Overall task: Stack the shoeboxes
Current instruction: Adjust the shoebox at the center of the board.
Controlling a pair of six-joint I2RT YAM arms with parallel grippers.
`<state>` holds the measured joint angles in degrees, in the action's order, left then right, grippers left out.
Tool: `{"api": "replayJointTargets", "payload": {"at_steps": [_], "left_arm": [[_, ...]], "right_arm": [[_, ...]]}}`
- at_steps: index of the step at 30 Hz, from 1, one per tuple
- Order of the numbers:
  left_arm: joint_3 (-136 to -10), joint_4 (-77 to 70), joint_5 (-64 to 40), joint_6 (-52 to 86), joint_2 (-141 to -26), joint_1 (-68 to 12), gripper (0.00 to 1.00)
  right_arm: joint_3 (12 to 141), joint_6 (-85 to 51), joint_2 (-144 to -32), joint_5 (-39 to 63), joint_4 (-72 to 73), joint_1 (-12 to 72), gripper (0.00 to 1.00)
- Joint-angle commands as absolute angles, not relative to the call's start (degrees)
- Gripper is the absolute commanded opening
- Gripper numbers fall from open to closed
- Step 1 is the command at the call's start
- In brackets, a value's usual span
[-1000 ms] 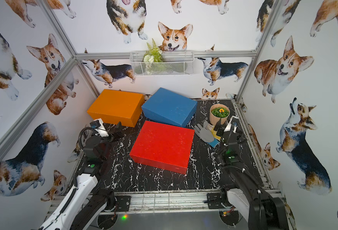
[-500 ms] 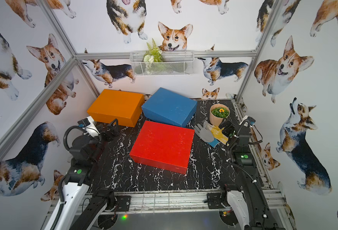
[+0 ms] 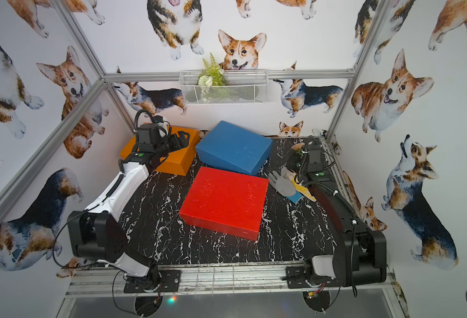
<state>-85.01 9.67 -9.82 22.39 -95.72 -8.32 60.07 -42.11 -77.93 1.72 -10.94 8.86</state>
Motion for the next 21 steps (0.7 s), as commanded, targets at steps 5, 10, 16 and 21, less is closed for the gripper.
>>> {"api": "replayJointTargets", "payload": {"at_steps": [5,10,16,21], "left_arm": [[-106.68,21.77,-11.67,18.51,-115.66,-12.22,0.93],[-120.51,29.38,-8.82,16.44,-126.70,-15.08,0.93],[-129.61,32.88,-6.91,16.14,-134.53,-15.38,0.93],[-132.02,33.76,-4.57,15.21,-136.98,-15.22,0.94]], "right_arm": [[64.09,-43.59,-87.20,3.94,-9.29,10.94,0.95],[65.53,-44.02,-93.29,6.59,-7.40,11.07,0.93],[68.44,-44.04,-99.64,10.28,-6.60,11.81,0.89],[69.69,-44.03,-102.24,10.27,-5.98,12.87,0.89]]}}
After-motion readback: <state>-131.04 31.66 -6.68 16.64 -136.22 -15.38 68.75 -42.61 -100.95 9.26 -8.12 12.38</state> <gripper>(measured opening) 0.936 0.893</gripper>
